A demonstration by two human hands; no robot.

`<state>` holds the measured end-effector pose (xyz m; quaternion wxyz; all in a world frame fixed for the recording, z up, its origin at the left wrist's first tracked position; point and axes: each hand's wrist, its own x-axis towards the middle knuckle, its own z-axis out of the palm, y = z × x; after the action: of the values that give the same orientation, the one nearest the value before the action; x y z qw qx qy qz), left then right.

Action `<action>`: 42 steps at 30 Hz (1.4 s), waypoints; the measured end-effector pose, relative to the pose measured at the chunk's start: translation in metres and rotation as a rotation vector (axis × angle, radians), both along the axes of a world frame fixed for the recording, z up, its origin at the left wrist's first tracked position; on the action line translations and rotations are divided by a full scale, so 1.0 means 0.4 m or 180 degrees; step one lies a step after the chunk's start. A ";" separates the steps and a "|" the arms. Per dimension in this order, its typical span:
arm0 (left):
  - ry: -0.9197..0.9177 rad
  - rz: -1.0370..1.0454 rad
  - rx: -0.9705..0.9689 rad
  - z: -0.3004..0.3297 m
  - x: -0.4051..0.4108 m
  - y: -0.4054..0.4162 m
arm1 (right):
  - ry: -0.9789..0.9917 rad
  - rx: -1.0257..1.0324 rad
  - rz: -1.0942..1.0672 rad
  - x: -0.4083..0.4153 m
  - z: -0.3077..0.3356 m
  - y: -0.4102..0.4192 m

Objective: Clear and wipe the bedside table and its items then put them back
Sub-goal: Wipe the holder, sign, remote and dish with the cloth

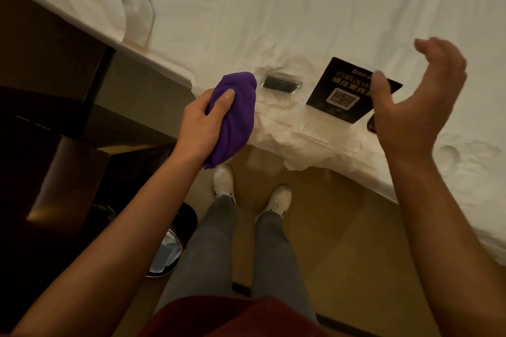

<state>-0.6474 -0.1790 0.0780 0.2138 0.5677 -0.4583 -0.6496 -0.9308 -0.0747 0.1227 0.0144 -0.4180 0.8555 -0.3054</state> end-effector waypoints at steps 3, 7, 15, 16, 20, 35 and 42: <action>-0.0021 -0.0071 -0.0034 0.009 -0.043 0.024 | -0.1580 0.0296 -0.0423 -0.074 -0.058 0.021; 0.0001 -0.0138 -0.0099 0.025 -0.098 0.060 | -0.3118 0.0722 -0.0264 -0.118 -0.170 0.037; -0.0236 -0.0156 -0.0520 0.058 -0.200 0.105 | -0.2969 0.0668 -0.0143 -0.093 -0.166 0.049; -0.0308 -0.0130 -0.0679 0.065 -0.214 0.111 | -0.3170 0.0424 -0.0271 -0.091 -0.139 0.057; -0.0415 -0.0228 -0.1366 0.115 -0.273 0.136 | -0.4227 -0.0577 -0.0628 -0.068 -0.026 0.094; -0.0488 -0.0563 -0.2069 0.198 -0.402 0.296 | -0.5339 -0.1932 -0.0246 0.170 0.092 0.114; -0.0344 -0.0416 -0.2279 0.223 -0.438 0.232 | -0.5099 -0.0901 -0.0538 0.251 0.087 0.176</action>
<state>-0.8226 -0.0862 0.1672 0.3324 0.4599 -0.7025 -0.4295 -0.8302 -0.0043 0.1576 0.5454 -0.0049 0.5677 -0.6166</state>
